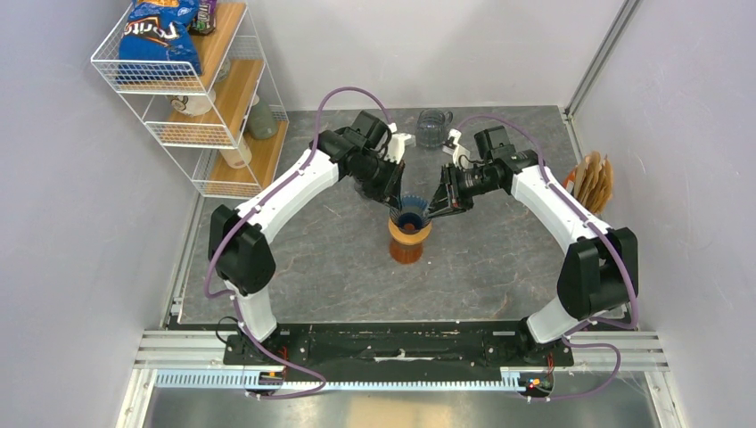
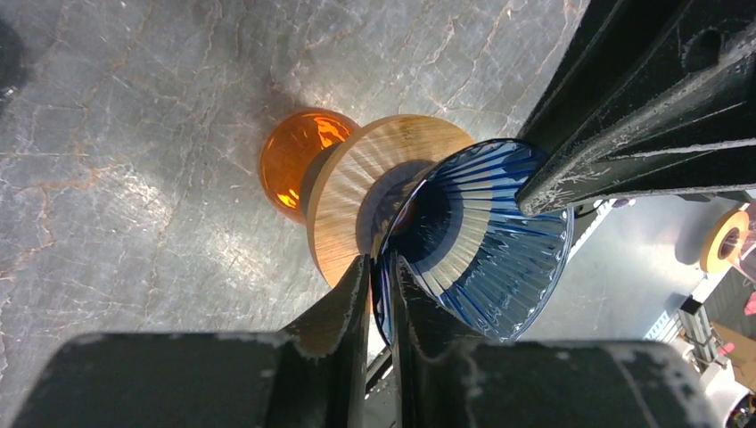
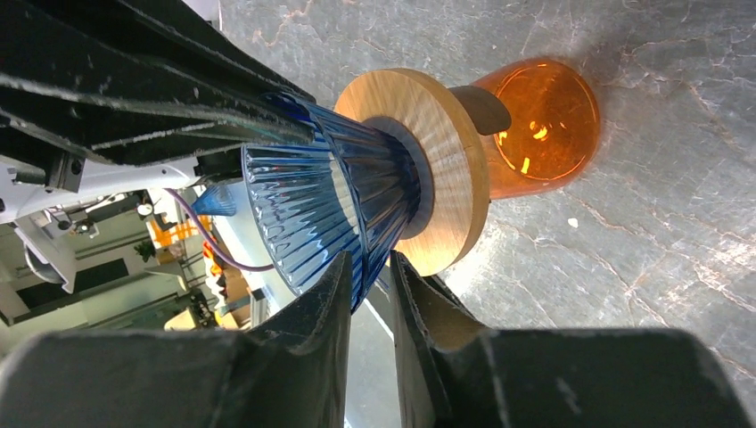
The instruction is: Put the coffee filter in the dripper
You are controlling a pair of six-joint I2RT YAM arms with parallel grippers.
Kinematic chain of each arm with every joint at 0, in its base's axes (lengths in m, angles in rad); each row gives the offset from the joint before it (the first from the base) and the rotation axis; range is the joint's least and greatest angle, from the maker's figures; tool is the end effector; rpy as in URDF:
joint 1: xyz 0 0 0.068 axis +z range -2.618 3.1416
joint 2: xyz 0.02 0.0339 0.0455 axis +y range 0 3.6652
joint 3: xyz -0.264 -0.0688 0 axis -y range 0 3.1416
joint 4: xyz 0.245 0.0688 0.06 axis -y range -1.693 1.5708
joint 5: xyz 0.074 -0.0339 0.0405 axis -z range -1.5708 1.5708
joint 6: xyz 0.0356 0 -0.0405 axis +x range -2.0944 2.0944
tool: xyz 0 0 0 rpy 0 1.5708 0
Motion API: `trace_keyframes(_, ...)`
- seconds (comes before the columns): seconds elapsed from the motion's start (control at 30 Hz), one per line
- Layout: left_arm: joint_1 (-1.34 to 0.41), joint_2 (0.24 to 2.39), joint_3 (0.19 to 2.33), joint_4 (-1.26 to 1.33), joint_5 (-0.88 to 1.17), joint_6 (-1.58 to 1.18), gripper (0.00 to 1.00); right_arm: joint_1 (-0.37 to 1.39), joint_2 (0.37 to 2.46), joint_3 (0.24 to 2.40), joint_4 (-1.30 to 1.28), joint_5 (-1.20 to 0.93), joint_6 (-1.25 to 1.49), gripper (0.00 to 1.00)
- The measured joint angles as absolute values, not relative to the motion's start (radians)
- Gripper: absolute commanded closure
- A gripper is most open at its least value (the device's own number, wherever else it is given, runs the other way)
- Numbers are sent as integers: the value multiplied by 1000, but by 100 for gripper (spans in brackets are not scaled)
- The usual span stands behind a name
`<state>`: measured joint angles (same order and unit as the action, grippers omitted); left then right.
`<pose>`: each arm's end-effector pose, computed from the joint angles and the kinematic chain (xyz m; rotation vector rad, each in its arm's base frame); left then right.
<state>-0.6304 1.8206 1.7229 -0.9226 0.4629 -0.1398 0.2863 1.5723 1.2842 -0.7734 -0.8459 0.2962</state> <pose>0.3059 -0.2429 0.3149 0.8217 2.5496 -0.8673 0.2994 0.1159 0.2802 -0.2917 2.6011 1.3152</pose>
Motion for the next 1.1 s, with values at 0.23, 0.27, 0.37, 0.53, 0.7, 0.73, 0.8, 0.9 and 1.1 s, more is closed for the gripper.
trace_keyframes(0.23, -639, 1823, 1726, -970, 464, -138, 68, 296, 1583, 1288, -768, -829, 279, 70)
trace_keyframes(0.27, -639, 1823, 1729, -976, 464, -138, 67, 296, 1583, 1288, -768, -826, 276, 69)
trace_keyframes(0.37, -638, 1823, 1739, -988, 464, -137, 61, 297, 1584, 1291, -768, -815, 271, 64)
trace_keyframes(0.53, -634, 1823, 1755, -1002, 465, -134, 52, 297, 1588, 1291, -773, -797, 259, 56)
trace_keyframes(0.7, -620, 1823, 1759, -1008, 471, -133, 50, 297, 1591, 1298, -778, -783, 251, 52)
trace_keyframes(0.73, -617, 1823, 1759, -1008, 474, -133, 51, 298, 1592, 1299, -780, -783, 250, 52)
trace_keyframes(0.8, -609, 1823, 1759, -1008, 478, -133, 50, 299, 1593, 1301, -780, -781, 249, 51)
trace_keyframes(0.9, -600, 1823, 1759, -1008, 482, -133, 49, 300, 1594, 1307, -781, -780, 245, 48)
trace_keyframes(1.1, -587, 1821, 1759, -1007, 520, -135, 21, 304, 1595, 1324, -786, -780, 234, 33)
